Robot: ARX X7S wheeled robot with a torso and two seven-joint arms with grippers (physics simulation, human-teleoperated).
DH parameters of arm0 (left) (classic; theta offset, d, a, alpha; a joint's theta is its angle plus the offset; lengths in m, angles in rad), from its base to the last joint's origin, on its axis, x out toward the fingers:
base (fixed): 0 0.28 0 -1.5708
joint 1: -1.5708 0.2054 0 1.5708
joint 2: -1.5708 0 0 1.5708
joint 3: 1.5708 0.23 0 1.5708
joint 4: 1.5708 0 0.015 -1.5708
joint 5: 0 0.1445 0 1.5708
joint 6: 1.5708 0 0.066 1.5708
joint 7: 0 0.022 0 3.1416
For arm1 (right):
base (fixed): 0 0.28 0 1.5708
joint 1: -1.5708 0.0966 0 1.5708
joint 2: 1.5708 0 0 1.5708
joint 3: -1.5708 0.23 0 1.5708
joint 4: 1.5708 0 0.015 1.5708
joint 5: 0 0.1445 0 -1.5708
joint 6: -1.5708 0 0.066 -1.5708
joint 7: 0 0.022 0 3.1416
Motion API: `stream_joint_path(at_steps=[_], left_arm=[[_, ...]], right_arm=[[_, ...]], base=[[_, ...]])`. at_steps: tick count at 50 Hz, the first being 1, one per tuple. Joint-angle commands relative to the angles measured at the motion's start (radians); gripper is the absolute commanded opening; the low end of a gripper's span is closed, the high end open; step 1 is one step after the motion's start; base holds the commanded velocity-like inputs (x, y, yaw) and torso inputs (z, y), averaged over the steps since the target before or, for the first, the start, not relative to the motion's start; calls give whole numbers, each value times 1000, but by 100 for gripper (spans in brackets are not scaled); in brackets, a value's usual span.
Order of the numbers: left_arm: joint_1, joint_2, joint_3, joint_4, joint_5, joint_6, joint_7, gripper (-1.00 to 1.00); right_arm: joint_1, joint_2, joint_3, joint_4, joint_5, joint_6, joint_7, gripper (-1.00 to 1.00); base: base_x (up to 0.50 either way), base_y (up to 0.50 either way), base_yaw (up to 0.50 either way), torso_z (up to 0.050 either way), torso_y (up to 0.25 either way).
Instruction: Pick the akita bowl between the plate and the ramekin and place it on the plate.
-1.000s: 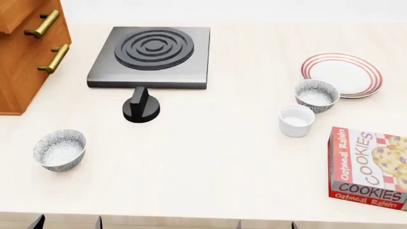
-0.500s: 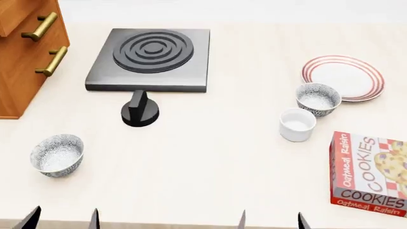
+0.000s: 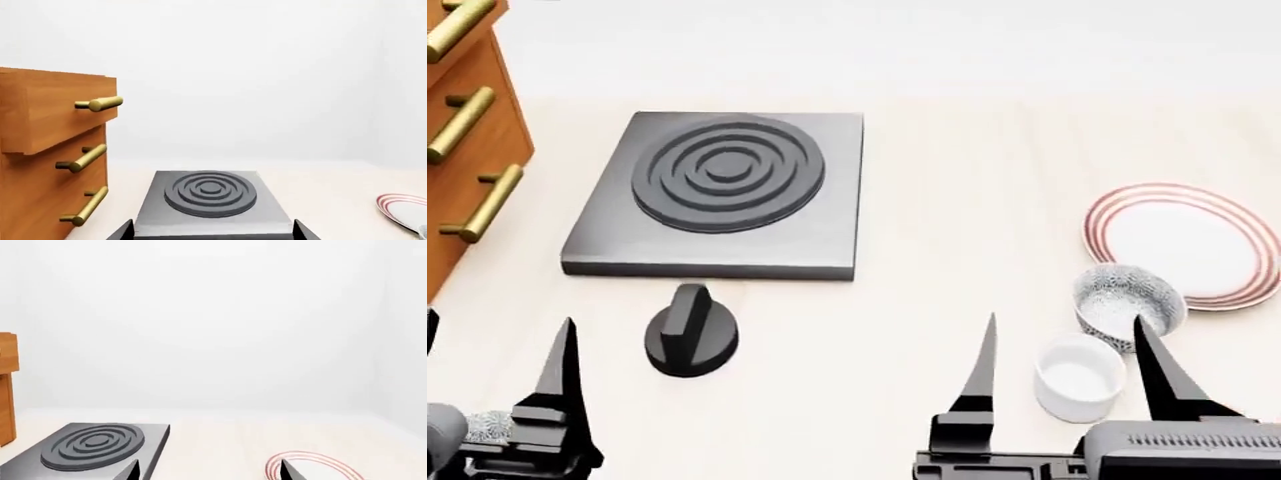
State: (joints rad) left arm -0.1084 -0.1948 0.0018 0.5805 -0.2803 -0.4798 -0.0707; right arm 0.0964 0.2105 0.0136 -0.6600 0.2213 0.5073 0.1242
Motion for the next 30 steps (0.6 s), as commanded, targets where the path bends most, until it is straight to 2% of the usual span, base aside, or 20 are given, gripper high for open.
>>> stream_joint_path(at_steps=[1,7,30], left_arm=[[-30,-36,-12,92,-32,-71,-5,100],[-27,-41,-4,90,-27,-60,-6,100],[-37,-47,8,71,-38,-59,-16,100]], right_arm=[[36,42,27,-126,37,117,14,100],[20,50,6,-113,15,76,11,100],[30,70,-8,-113,34,78,5,100]], base=[[500,0,0,0,0],[500,0,0,0,0],[500,0,0,0,1]])
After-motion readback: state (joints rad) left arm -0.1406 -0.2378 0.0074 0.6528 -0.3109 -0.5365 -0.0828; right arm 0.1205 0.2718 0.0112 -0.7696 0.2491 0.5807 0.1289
